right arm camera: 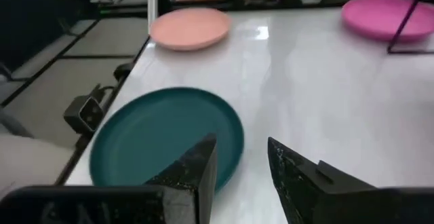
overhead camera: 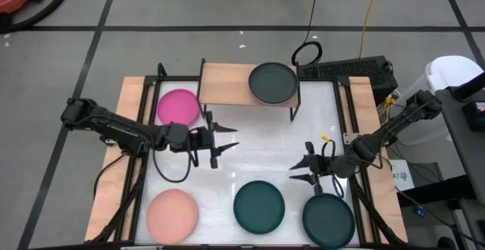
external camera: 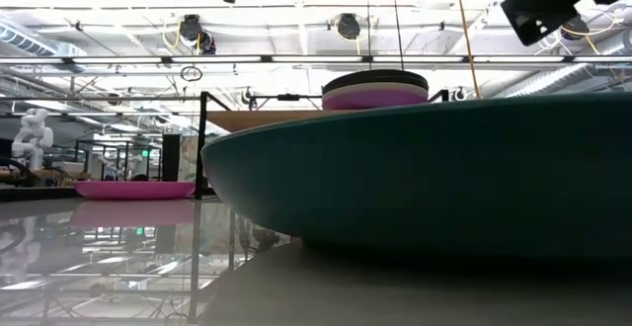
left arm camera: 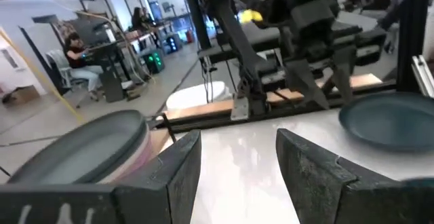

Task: Place and stack plates onto a shelf
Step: Put the right dark green plate on the shelf

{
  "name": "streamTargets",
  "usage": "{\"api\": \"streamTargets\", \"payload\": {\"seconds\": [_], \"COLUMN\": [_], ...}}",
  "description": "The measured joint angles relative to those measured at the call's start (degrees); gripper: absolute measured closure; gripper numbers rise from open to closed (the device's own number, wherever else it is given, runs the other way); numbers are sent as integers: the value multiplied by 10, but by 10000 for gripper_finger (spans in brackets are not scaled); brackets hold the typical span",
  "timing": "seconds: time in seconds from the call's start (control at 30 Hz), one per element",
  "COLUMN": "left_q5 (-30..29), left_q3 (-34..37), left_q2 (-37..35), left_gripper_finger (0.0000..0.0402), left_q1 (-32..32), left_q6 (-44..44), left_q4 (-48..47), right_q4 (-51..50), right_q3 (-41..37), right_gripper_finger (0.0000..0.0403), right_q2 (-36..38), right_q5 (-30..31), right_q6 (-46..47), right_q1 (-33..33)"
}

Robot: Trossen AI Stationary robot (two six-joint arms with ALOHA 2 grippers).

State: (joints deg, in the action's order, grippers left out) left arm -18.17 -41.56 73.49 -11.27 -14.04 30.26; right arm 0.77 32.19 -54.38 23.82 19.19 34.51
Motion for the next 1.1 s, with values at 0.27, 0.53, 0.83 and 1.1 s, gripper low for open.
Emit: {"api": "streamTargets", "payload": {"seconds": [0.27,0.53,0.83,1.1], "left_q5": [0,0,0,1], "left_q3": [0,0,0,0], "left_q2": [-2,-1,-1,-1], "left_gripper_finger": [204,204,204,204], "left_q1": [7,11,10,10], "left_q6": [-12,-2,29,53], "left_q4": [15,13,11,9], "right_q4": [-192,-224,-315,-317], "right_q3": [113,151,150,150], "right_gripper_finger": [289,289,289,289], "right_q2": [-52,-133,-205,-237], "right_q5": [-47,-192,-272,-276], "right_q6": [26,57,152,162], "right_q1": [-4,1,52,79]}}
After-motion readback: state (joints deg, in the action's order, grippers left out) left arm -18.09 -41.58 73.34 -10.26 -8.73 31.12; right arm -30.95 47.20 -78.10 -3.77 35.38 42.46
